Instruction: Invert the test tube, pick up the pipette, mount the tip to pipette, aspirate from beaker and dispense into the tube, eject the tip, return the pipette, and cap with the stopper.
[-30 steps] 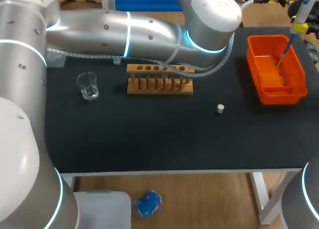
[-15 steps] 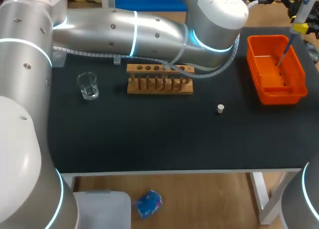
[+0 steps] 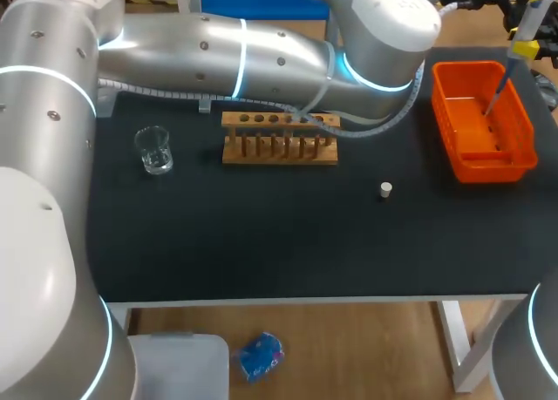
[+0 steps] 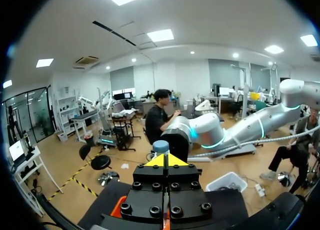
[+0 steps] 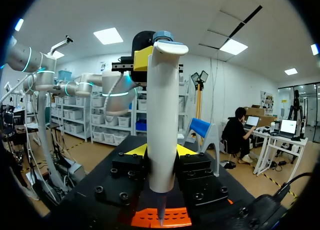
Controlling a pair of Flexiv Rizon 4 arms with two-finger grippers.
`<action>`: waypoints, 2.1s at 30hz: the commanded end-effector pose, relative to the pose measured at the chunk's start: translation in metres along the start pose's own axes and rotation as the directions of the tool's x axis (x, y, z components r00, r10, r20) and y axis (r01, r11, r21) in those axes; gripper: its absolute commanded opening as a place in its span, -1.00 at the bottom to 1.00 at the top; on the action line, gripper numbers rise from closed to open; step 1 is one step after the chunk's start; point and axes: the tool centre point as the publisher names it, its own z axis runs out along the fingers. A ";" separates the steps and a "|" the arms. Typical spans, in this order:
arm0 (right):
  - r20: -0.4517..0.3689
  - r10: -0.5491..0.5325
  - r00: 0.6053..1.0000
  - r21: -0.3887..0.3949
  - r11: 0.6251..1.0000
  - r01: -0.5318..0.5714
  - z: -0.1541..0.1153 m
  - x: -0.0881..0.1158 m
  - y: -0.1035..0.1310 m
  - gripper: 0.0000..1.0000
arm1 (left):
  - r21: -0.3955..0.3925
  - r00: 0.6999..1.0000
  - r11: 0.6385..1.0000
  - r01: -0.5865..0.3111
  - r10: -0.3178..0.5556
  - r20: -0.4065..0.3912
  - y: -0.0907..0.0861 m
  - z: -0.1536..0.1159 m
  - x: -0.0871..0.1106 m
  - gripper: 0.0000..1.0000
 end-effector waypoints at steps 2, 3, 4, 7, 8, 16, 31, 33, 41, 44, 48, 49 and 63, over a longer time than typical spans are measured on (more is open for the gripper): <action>-0.009 0.000 1.000 0.000 1.000 0.000 -0.002 -0.003 0.000 -1.00 | 0.504 1.000 0.863 0.006 -0.008 0.002 0.006 0.003 0.001 -1.00; -0.009 0.000 1.000 0.000 1.000 0.000 -0.002 -0.003 0.000 -1.00 | 0.504 1.000 0.864 0.007 -0.009 0.002 0.007 0.003 0.001 -1.00; -0.009 0.000 1.000 0.000 1.000 0.000 -0.002 -0.003 0.000 -1.00 | 0.503 1.000 0.864 0.010 -0.013 0.003 0.008 0.003 0.002 -1.00; -0.009 0.000 1.000 0.000 1.000 0.000 -0.002 -0.003 0.000 -1.00 | 0.503 1.000 0.864 0.016 -0.020 0.004 0.010 0.004 0.003 -1.00; -0.009 0.000 1.000 0.000 1.000 0.000 -0.002 -0.003 0.000 -1.00 | 0.502 1.000 0.865 0.016 -0.022 0.004 0.011 0.004 0.003 -1.00; -0.009 0.000 1.000 0.000 1.000 0.000 -0.002 -0.003 0.000 -1.00 | 0.493 0.999 0.870 0.021 -0.032 0.014 0.019 0.005 0.004 -1.00; -0.009 0.000 1.000 0.000 1.000 0.000 -0.002 -0.003 0.000 -1.00 | 0.478 0.999 0.878 0.034 -0.049 0.021 0.027 0.007 0.001 -1.00; -0.009 0.000 1.000 0.000 1.000 0.000 -0.002 -0.003 0.000 -1.00 | 0.485 0.999 0.874 0.025 -0.043 0.027 0.024 0.004 0.000 -1.00; -0.009 0.000 1.000 0.000 1.000 0.000 -0.002 -0.003 0.000 -1.00 | 0.518 0.999 0.855 -0.024 0.006 0.038 0.005 -0.008 -0.001 -1.00; -0.009 0.000 1.000 0.000 1.000 0.000 -0.002 -0.003 0.000 -1.00 | 0.523 0.999 0.851 -0.041 0.023 0.041 0.001 -0.009 -0.004 -1.00; -0.009 0.000 1.000 0.000 1.000 0.000 -0.002 -0.003 0.000 -1.00 | 0.529 0.999 0.847 -0.050 0.032 0.043 -0.001 -0.008 -0.010 -1.00; -0.009 0.000 1.000 0.000 1.000 0.000 -0.002 -0.003 0.000 -1.00 | 0.530 0.999 0.847 -0.051 0.034 0.042 -0.001 -0.007 -0.011 -1.00; -0.009 0.000 1.000 0.000 1.000 0.000 -0.002 -0.003 0.000 -1.00 | 0.526 0.999 0.850 -0.032 0.013 0.039 0.006 -0.002 -0.019 -1.00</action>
